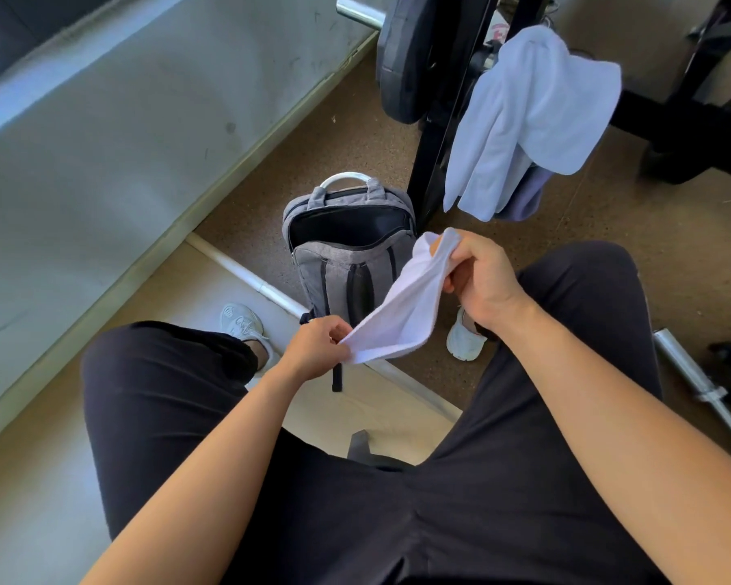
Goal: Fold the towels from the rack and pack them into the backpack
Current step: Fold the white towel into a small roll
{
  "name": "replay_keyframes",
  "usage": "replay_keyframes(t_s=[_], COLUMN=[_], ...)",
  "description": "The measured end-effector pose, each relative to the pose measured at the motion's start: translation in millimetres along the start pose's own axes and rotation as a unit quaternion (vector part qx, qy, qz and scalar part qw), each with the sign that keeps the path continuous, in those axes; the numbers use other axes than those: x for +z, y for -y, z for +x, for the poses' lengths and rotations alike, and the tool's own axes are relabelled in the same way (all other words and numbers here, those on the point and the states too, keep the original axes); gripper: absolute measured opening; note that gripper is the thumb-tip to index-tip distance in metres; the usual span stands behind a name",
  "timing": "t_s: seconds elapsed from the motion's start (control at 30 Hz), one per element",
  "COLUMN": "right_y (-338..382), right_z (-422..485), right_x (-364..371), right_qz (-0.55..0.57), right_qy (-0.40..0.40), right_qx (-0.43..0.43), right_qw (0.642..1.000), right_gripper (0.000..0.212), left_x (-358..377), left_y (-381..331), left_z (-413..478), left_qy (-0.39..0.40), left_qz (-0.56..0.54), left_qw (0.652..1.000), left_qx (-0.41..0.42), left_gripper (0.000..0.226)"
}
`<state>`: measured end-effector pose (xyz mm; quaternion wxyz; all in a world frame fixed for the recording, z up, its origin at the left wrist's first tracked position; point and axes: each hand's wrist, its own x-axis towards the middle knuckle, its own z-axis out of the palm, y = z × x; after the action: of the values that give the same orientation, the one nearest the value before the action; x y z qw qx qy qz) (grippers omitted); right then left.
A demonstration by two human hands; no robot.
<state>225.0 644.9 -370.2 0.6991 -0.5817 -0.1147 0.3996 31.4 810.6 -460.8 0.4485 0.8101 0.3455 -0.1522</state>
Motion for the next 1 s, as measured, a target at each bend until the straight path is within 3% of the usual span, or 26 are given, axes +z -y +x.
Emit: replay_keyframes(t_s=[0.1, 0.2, 0.43, 0.63, 0.73, 0.9, 1.0], right_y=[1.7, 0.6, 1.7, 7.8, 6.5, 3.9, 2.3], right_z=[1.2, 4.5, 8.3, 2.7, 5.8, 13.9, 17.3], right_x=[-5.1, -9.9, -20.6, -21.6, -26.7, -30.8, -34.4], right_qz=[0.045, 0.094, 0.187, 0.197, 0.187, 0.130, 0.037], right_qy=[-0.025, -0.036, -0.065, -0.051, -0.073, -0.146, -0.194], right_qx=[0.001, -0.004, -0.003, -0.007, 0.000, 0.003, 0.006], right_qw=[0.999, 0.995, 0.980, 0.979, 0.980, 0.981, 0.980], right_gripper=[0.006, 0.006, 0.023, 0.011, 0.013, 0.017, 0.009], left_x=[8.4, 18.8, 29.1, 33.0, 28.5, 7.9, -7.1], left_y=[-3.1, -11.8, -18.9, -20.2, -18.9, -19.2, -17.4], left_z=[-5.7, -11.0, -19.4, -18.3, -14.8, -14.9, -16.9], left_qy=[-0.023, -0.056, -0.131, -0.172, -0.222, -0.300, -0.290], left_qz=[0.000, 0.030, 0.128, 0.185, 0.157, 0.116, 0.065], left_qw=[0.999, 0.992, 0.940, 0.932, 0.942, 0.938, 0.949], left_qx=[0.025, 0.111, 0.287, 0.262, 0.199, 0.132, 0.105], left_gripper=[0.030, 0.034, 0.020, 0.034, 0.041, 0.009, 0.009])
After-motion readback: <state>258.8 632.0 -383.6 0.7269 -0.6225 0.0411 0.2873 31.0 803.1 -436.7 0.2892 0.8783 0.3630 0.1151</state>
